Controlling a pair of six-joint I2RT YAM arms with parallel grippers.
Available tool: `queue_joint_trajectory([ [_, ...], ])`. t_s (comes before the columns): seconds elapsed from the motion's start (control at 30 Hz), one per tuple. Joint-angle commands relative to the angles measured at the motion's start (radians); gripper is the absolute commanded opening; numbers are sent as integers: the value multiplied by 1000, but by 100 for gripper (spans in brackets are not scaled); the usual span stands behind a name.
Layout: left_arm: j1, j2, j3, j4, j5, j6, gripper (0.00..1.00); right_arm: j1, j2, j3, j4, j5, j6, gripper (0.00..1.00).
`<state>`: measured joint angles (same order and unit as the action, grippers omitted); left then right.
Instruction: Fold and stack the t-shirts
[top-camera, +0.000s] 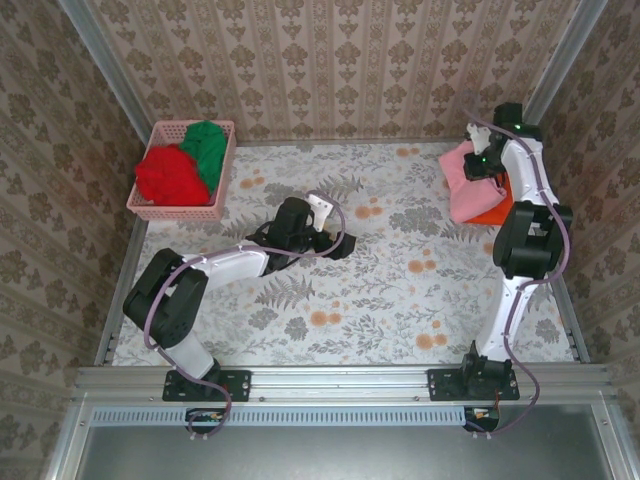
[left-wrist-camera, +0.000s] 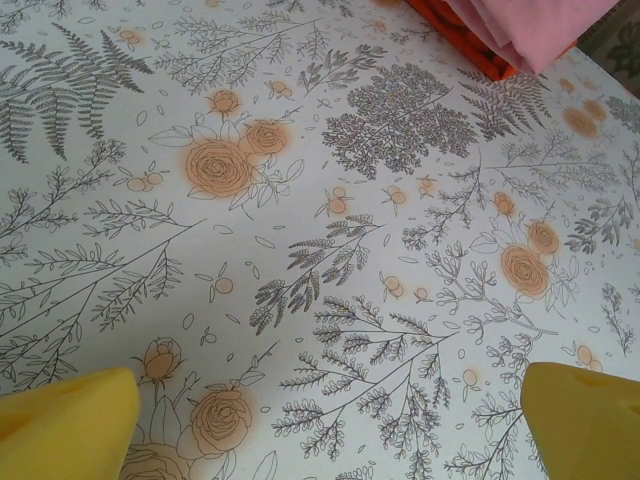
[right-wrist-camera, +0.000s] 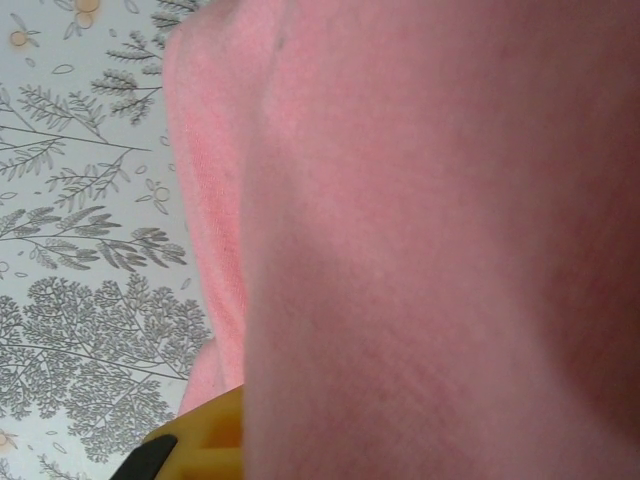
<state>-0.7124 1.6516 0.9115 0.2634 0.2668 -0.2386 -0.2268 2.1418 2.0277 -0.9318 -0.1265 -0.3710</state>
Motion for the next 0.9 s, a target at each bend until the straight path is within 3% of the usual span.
queue_joint_trajectory([
  [0.0,-10,-2,15,22,28,46,100,-21,36,41,-43,-46,-26,0],
  [0.4,-21,-4,13,29,21,71,100,-89,161,210,-119,-83,-45,0],
  [0.6,-23,0,10,40,9,60,100,-90,88,212,-125,-186,-36,0],
  [0.87,-29,1,1,55,38,79,100,-99,42,223,-121,-184,-29,0],
])
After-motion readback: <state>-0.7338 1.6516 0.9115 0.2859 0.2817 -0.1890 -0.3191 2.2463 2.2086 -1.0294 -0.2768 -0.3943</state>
